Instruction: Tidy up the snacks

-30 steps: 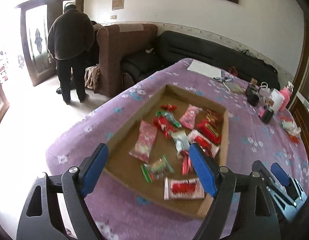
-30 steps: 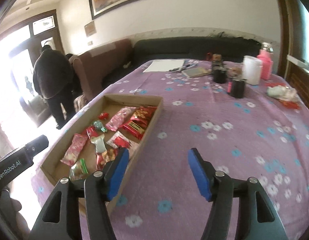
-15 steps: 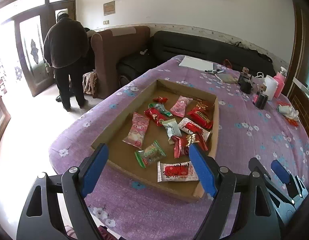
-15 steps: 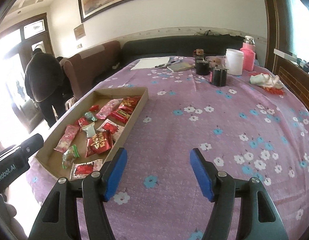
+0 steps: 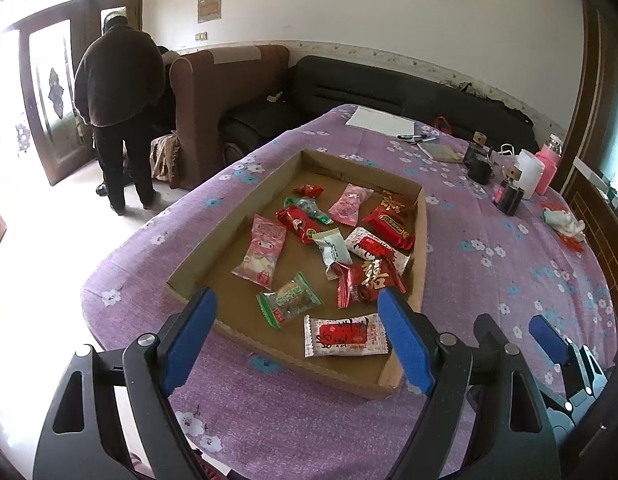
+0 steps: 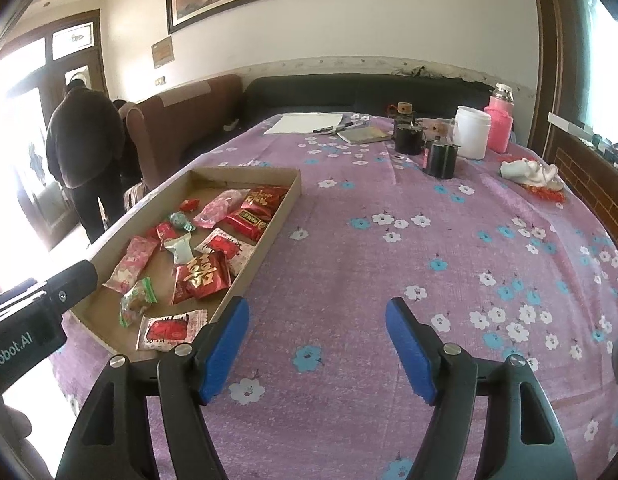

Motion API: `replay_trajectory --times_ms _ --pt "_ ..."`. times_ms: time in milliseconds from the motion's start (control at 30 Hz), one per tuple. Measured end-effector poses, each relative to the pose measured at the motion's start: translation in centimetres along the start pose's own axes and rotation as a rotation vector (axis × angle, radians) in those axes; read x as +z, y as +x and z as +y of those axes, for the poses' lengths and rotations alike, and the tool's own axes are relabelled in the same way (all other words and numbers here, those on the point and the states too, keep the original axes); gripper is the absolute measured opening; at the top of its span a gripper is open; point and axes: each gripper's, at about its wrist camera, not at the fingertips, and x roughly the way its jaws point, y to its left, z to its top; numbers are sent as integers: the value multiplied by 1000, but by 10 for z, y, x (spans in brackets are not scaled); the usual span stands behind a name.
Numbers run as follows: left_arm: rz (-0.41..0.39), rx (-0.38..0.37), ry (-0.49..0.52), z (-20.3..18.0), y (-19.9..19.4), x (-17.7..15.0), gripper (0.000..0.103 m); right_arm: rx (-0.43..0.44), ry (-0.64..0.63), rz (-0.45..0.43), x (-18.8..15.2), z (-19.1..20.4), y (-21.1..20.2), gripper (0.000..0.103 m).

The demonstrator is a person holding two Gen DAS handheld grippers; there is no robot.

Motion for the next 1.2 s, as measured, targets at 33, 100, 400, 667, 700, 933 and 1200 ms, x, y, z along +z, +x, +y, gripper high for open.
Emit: replay_trajectory --times_ms 33,100,400,667,700,933,1200 --pt "3 -6 -3 2 0 -1 83 -4 -5 -4 -1 2 0 73" --pt "7 -17 -8 4 1 -2 83 -11 -16 -11 -1 5 -1 73" --pt "21 -56 -29 15 2 -8 83 -18 -65 -10 -8 19 0 76" --pt "32 -91 -49 21 4 -10 83 -25 -81 -15 -10 25 -2 77" --pt "32 -90 -48 21 4 -10 83 -25 -81 -15 -10 25 -2 77" --pt "30 -94 -48 22 2 -12 83 -25 -82 -17 -10 25 -2 78" --pt "20 -79 -40 21 -2 -12 83 -25 -79 -21 -11 25 -5 78"
